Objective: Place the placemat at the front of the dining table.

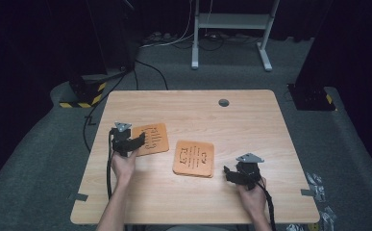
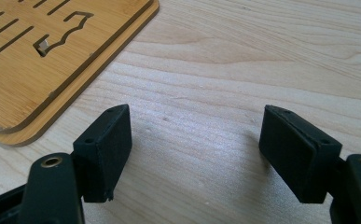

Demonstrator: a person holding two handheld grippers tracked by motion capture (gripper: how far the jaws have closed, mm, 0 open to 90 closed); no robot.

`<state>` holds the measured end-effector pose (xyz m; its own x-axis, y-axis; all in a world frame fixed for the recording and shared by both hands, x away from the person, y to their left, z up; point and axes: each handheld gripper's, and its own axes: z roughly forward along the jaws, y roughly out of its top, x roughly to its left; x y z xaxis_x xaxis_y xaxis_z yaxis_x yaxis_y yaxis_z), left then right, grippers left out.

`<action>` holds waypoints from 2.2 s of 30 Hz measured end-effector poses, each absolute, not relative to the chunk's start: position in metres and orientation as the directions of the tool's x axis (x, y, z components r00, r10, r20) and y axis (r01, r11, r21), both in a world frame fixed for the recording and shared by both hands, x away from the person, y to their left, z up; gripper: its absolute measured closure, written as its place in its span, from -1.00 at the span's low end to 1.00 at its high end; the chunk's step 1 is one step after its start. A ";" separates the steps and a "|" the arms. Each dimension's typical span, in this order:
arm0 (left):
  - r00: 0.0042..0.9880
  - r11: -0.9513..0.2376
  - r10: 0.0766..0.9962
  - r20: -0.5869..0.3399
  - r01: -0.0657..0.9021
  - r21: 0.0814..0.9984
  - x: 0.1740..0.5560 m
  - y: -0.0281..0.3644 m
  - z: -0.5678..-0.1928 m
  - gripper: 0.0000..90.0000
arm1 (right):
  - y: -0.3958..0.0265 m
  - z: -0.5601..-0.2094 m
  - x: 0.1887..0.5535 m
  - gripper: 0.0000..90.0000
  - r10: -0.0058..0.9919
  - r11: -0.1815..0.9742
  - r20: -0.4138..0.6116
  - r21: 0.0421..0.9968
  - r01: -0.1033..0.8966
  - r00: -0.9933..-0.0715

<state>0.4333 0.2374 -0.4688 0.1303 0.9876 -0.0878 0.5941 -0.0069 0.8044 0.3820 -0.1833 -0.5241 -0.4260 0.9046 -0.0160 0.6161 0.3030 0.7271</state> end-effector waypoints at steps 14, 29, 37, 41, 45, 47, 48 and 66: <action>0.195 -0.054 0.978 -0.070 0.565 0.824 0.422 0.227 -0.457 -0.15 | -0.183 -0.524 0.382 -0.44 0.904 0.303 -0.015 0.728 0.615 -0.427; 0.229 -0.052 0.969 -0.090 0.551 0.833 0.408 0.228 -0.449 -0.21 | -0.183 -0.524 0.382 -0.44 0.904 0.303 -0.015 0.728 0.615 -0.427; 0.236 -0.051 0.967 -0.095 0.547 0.836 0.401 0.229 -0.447 -0.23 | -0.183 -0.524 0.382 -0.44 0.904 0.303 -0.016 0.727 0.616 -0.426; 0.236 -0.050 0.967 -0.097 0.547 0.836 0.397 0.229 -0.446 -0.23 | -0.183 -0.524 0.382 -0.44 0.904 0.303 -0.016 0.727 0.616 -0.426; 0.237 -0.045 0.966 -0.105 0.551 0.833 0.394 0.230 -0.447 -0.23 | -0.183 -0.524 0.382 -0.44 0.904 0.303 -0.016 0.727 0.616 -0.426; 0.239 -0.046 0.965 -0.105 0.551 0.833 0.393 0.230 -0.447 -0.24 | -0.183 -0.524 0.382 -0.44 0.904 0.303 -0.016 0.727 0.616 -0.426; 0.240 -0.048 0.965 -0.103 0.551 0.833 0.392 0.230 -0.447 -0.24 | -0.183 -0.524 0.382 -0.44 0.904 0.303 -0.016 0.727 0.616 -0.427; 0.262 -0.030 0.955 -0.141 0.555 0.831 0.376 0.230 -0.450 -0.24 | -0.183 -0.524 0.382 -0.44 0.905 0.304 -0.016 0.725 0.618 -0.426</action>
<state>0.3759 0.2300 -0.4501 0.2625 0.9546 -0.1412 0.5552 -0.0297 0.8312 0.3818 -0.1834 -0.5239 -0.4262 0.9045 -0.0162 0.6182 0.3042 0.7248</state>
